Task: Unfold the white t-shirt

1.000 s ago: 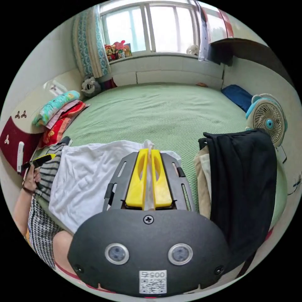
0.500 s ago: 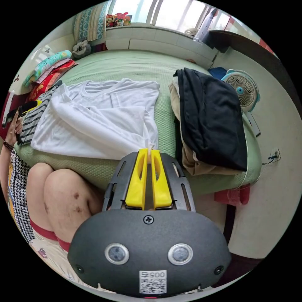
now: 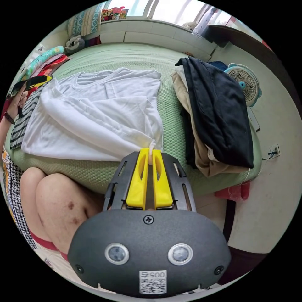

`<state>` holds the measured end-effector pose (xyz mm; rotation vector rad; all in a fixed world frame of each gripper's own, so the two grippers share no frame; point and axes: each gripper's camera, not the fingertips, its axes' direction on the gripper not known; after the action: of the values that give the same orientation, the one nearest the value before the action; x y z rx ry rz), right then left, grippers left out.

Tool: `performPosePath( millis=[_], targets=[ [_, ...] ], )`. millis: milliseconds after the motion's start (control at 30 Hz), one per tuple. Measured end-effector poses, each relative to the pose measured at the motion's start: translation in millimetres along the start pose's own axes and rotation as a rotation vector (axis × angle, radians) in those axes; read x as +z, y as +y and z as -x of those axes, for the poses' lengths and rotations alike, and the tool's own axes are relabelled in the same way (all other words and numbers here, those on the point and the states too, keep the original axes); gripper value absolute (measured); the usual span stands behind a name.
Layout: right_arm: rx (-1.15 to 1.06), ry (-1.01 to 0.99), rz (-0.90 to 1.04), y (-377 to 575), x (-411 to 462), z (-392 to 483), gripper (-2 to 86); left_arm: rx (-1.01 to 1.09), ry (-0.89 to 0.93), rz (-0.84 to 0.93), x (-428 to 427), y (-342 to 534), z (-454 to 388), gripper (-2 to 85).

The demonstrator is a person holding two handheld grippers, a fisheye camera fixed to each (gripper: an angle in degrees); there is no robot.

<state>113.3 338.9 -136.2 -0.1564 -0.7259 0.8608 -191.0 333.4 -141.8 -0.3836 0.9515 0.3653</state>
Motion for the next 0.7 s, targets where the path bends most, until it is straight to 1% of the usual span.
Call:
performPosePath(
  millis=[133, 333, 500, 567, 700],
  targets=[
    [0.022, -0.030, 0.001, 10, -5, -7, -0.8, -0.012, -0.026, 0.052, 18, -9, -2, 12.3],
    [0.049, -0.049, -0.004, 27, -14, -15, -0.9, -0.022, -0.095, 0.163, 27, 5, -4, 5.3],
    [0.042, -0.030, 0.006, 41, -25, -17, -1.0, -0.028, 0.015, 0.136, -9, 42, 3, 3.3],
    [0.045, -0.035, 0.013, 47, -31, -20, -1.2, -0.024, 0.021, 0.121, -27, 58, 5, 2.9],
    [0.101, -0.122, 0.002, 66, -51, -37, -1.4, 0.004, 0.038, 0.081, -78, 100, 7, 2.7]
  ],
)
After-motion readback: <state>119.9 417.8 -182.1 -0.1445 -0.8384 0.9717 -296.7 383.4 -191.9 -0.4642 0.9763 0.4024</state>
